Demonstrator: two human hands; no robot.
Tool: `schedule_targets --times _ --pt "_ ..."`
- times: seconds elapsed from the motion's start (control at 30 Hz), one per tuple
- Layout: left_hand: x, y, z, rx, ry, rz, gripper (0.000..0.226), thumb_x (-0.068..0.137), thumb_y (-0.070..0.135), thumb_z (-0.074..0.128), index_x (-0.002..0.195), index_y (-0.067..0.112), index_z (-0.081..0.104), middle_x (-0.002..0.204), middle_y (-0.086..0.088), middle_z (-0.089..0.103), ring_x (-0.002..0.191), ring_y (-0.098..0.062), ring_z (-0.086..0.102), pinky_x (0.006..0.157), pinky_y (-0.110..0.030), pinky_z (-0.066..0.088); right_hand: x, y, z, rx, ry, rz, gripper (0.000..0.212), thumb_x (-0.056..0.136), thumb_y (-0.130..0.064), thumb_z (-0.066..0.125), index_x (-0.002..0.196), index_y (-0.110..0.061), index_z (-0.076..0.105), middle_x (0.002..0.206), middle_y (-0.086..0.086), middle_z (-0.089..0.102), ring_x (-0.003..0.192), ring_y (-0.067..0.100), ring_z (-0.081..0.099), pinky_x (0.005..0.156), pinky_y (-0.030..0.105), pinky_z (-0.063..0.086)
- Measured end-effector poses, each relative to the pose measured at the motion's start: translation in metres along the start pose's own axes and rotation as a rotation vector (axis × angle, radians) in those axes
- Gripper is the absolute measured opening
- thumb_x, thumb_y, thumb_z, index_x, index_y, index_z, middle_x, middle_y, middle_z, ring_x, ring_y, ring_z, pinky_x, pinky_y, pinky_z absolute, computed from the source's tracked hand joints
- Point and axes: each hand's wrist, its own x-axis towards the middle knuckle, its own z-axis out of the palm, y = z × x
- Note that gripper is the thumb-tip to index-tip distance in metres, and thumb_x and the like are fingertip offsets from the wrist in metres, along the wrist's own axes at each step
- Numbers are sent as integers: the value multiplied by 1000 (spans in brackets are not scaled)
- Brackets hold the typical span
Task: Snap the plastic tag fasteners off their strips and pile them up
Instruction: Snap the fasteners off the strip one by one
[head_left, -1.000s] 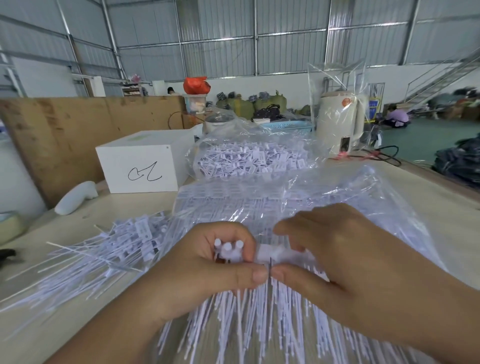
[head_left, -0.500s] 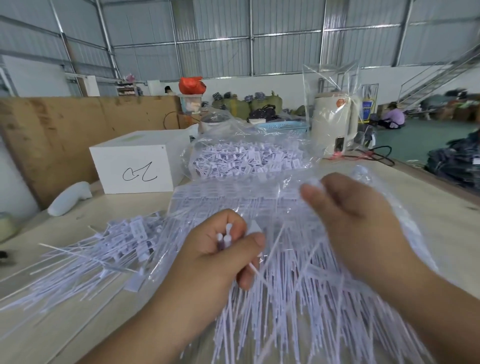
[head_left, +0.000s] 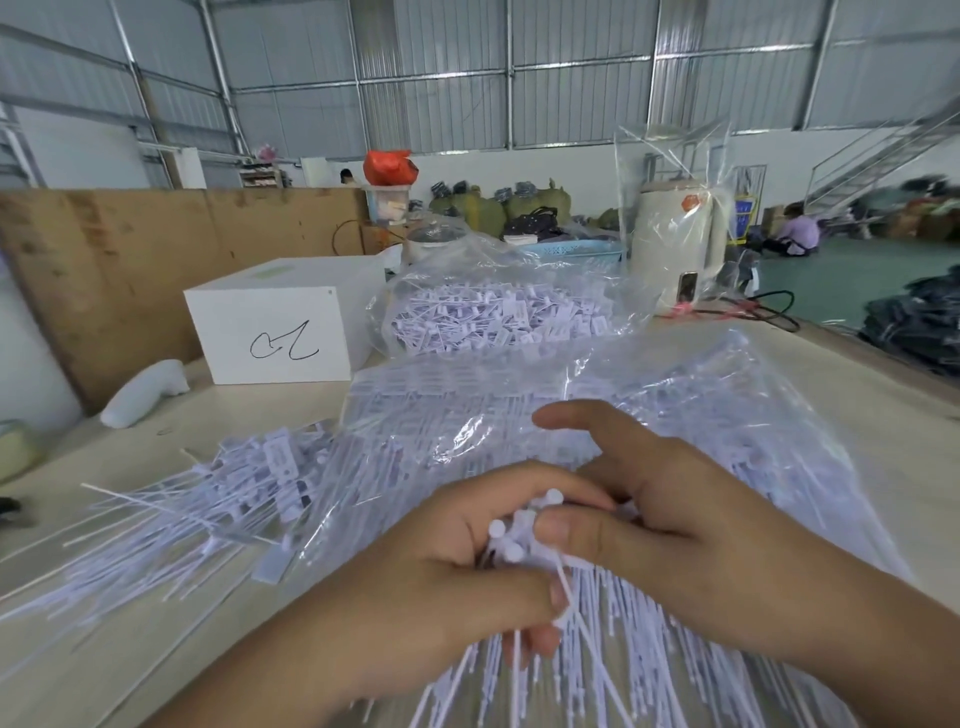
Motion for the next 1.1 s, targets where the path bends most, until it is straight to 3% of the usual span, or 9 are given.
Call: schedule_targets --times 0.1,0.17,0.33,0.47,0.6,0.7,0.8,0.9,1.1 --pt "1 1 -3 -67 -62 -13 31 80 5 61 106 21 69 94 6 69 64 -11 64 60 -21 50 -1 -3 -2 -80 -51 -7 40 88 -61 52 123 -44 43 76 -3 65 63 10 61 61 33 49" --pt "1 1 -7 -93 -87 -29 28 80 7 62 105 16 70 90 7 69 64 -10 64 59 -20 50 -3 -7 -1 -213 -74 -24 33 91 -61 44 105 -33 53 70 -5 58 59 10 54 53 27 41" --pt "4 -3 -9 46 40 -20 8 77 23 71 85 24 72 65 7 62 60 -9 62 56 -23 48 -5 -13 -12 -512 -58 -29 56 92 -70 23 76 -24 52 59 -5 49 56 12 50 51 28 38" --pt "5 -5 -1 61 65 23 7 73 23 75 74 27 69 61 11 59 57 -4 57 54 -17 45 -6 -11 -25 -344 -143 34 55 88 -66 44 76 -15 60 58 3 47 48 12 43 49 28 33" --pt "6 -1 1 93 46 65 20 72 16 78 68 29 64 60 18 53 56 3 48 56 -9 39 -6 -14 -33 -212 -236 130 34 92 -48 58 83 -17 64 55 -5 46 48 6 41 50 25 32" --pt "6 -1 1 128 28 50 29 74 6 78 65 29 61 59 18 53 55 4 47 56 -7 39 -8 -17 -30 -323 -252 218 38 91 -54 53 76 -19 58 59 -11 50 50 7 45 52 25 34" --pt "5 -3 0 134 67 59 30 72 5 78 61 27 60 58 16 51 54 1 46 55 -9 39 -10 -20 -22 -643 -267 296 54 85 -72 31 72 -22 46 68 -5 51 59 8 49 58 28 37" --pt "3 -4 -2 90 189 121 25 64 18 80 56 27 58 57 11 48 54 -4 43 53 -13 36 -5 -19 -21 -480 -177 228 52 81 -72 36 66 -23 44 63 -8 52 54 8 46 53 27 34" --pt "7 -2 6 -17 470 218 26 56 30 80 56 29 55 55 6 41 49 -8 38 47 -16 35 2 -19 -8 -114 213 166 44 77 -69 41 62 -29 50 46 -8 43 39 8 36 42 20 31"
